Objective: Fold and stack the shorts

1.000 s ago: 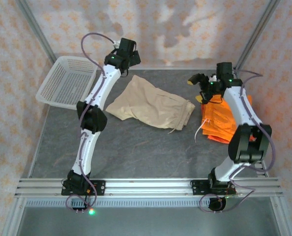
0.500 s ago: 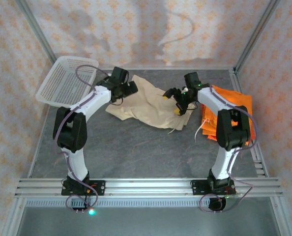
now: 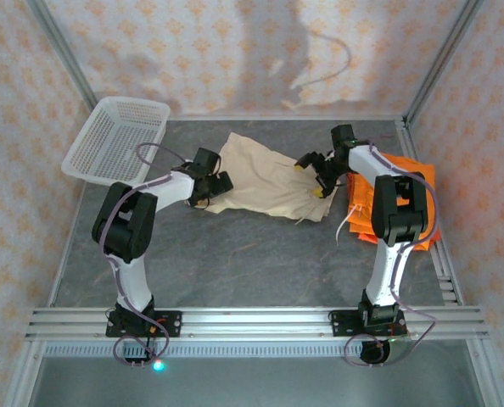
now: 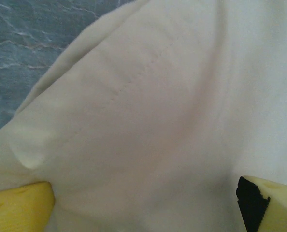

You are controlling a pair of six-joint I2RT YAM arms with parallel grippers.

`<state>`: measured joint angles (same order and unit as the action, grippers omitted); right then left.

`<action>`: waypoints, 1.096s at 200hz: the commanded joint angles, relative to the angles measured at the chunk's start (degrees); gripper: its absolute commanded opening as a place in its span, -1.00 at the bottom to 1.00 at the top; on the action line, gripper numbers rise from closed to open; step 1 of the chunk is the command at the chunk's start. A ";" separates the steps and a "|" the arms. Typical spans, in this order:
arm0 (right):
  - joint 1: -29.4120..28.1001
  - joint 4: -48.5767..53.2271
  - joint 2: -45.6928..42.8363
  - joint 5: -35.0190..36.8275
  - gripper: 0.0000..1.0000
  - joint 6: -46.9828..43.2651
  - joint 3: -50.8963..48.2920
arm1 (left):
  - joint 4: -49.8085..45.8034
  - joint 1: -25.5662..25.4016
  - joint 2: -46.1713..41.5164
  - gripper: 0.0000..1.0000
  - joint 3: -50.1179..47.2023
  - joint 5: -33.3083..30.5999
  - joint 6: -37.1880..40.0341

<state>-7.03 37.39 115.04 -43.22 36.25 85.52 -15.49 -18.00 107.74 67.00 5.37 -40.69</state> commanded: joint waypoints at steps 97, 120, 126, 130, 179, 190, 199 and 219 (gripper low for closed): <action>-2.85 9.45 -3.00 -4.06 0.96 -11.41 3.14 | -4.19 2.48 -21.60 0.99 -22.41 -6.15 -0.19; -5.01 9.56 -9.23 -3.54 0.99 -11.13 2.58 | -6.93 2.53 -30.66 1.00 -21.81 -4.35 -0.31; -5.67 9.15 -11.04 -3.22 0.99 -10.53 1.83 | -7.25 2.49 -32.77 1.00 -21.31 -3.20 -0.57; -6.19 8.63 -12.35 -2.96 0.99 -9.98 1.09 | -7.34 2.52 -34.05 1.00 -20.92 -2.18 -0.77; -11.26 -2.11 -22.93 -1.71 0.99 0.23 -13.07 | -3.52 2.44 -37.51 1.00 -18.75 7.21 -7.16; -11.65 -4.11 -23.04 -1.63 0.99 1.42 -15.41 | -1.85 2.34 -35.63 1.00 -18.67 7.91 -7.90; -11.75 -4.76 -22.58 -1.05 0.99 1.72 -16.51 | -0.37 2.33 -33.76 1.00 -18.58 8.60 -8.26; -11.73 -5.50 -20.14 -0.60 0.99 1.10 -17.69 | 4.75 2.35 -28.79 1.00 -18.90 10.32 -9.88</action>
<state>-18.85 35.40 92.12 -45.84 35.42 69.80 -16.67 -15.64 74.11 47.97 12.14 -47.35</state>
